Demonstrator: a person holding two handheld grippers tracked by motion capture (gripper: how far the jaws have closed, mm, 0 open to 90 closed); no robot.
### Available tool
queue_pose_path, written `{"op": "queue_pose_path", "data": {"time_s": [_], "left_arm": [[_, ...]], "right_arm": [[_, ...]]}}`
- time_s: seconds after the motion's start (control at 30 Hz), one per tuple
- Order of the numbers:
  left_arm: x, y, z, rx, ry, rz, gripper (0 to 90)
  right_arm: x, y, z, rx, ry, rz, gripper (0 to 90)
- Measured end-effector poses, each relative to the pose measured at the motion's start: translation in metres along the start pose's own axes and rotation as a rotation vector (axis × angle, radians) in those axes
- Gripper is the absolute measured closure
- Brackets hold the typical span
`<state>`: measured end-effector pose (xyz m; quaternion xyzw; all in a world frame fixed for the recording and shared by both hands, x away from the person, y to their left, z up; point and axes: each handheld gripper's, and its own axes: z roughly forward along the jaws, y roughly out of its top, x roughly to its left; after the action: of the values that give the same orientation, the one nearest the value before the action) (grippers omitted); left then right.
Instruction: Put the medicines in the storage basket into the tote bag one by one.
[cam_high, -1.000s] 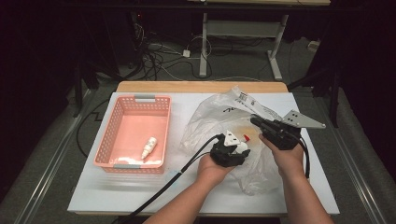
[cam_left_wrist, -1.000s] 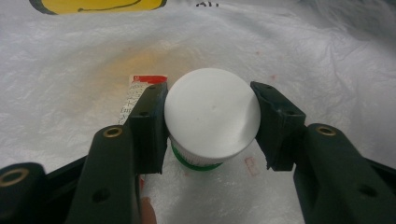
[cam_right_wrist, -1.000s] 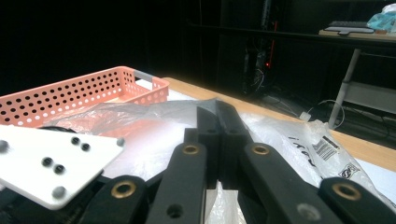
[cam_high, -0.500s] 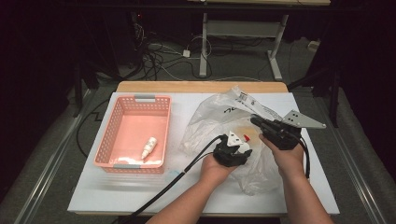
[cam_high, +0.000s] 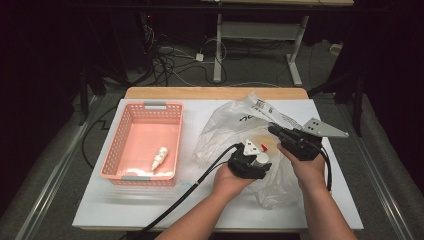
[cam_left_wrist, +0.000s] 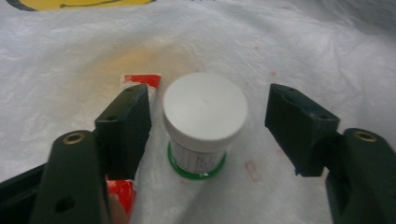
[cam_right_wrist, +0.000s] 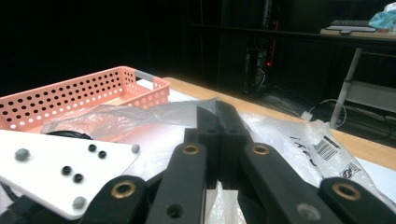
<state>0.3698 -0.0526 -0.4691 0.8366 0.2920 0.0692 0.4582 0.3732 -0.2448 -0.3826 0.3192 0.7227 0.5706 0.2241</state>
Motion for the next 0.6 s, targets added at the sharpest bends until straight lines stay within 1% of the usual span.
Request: {"op": "queue_pose_path", "data": {"time_s": [0.07,0.13,0.2,0.23,0.3,0.37,0.4,0.47,0.57,0.6], "left_arm": [[-0.001,-0.002,-0.004,-0.005,-0.014,0.003,28.8],[-0.001,-0.004,-0.008,-0.006,-0.028,-0.014,25.4],[-0.001,-0.007,-0.012,-0.003,-0.034,-0.016,21.1],[-0.001,-0.008,-0.014,-0.004,-0.036,-0.016,20.5],[-0.001,-0.011,-0.018,-0.003,-0.037,-0.018,17.6],[0.000,-0.015,-0.022,-0.008,-0.043,-0.025,16.7],[0.000,-0.016,-0.024,-0.007,-0.043,-0.025,14.6],[-0.001,-0.020,-0.027,-0.004,-0.044,-0.023,14.3],[-0.002,-0.026,-0.031,-0.001,-0.043,-0.032,13.7],[-0.002,-0.027,-0.033,0.004,-0.043,-0.037,10.0]], "right_arm": [[0.000,0.000,0.000,0.001,0.000,0.000,90.0],[0.000,0.000,0.000,0.000,0.000,0.000,90.0],[0.000,0.000,0.000,0.001,-0.001,0.000,90.0],[0.000,0.000,0.000,0.001,-0.001,0.000,90.0],[0.000,0.000,-0.001,0.001,-0.002,-0.001,90.0],[0.000,0.000,0.000,0.002,-0.003,0.000,90.0],[0.000,0.000,0.000,0.002,-0.002,0.001,90.0],[0.001,0.000,0.000,0.004,-0.001,0.001,90.0],[0.001,0.000,0.000,0.004,-0.001,0.000,90.0],[0.002,0.000,0.000,0.004,-0.002,0.000,90.0]]}}
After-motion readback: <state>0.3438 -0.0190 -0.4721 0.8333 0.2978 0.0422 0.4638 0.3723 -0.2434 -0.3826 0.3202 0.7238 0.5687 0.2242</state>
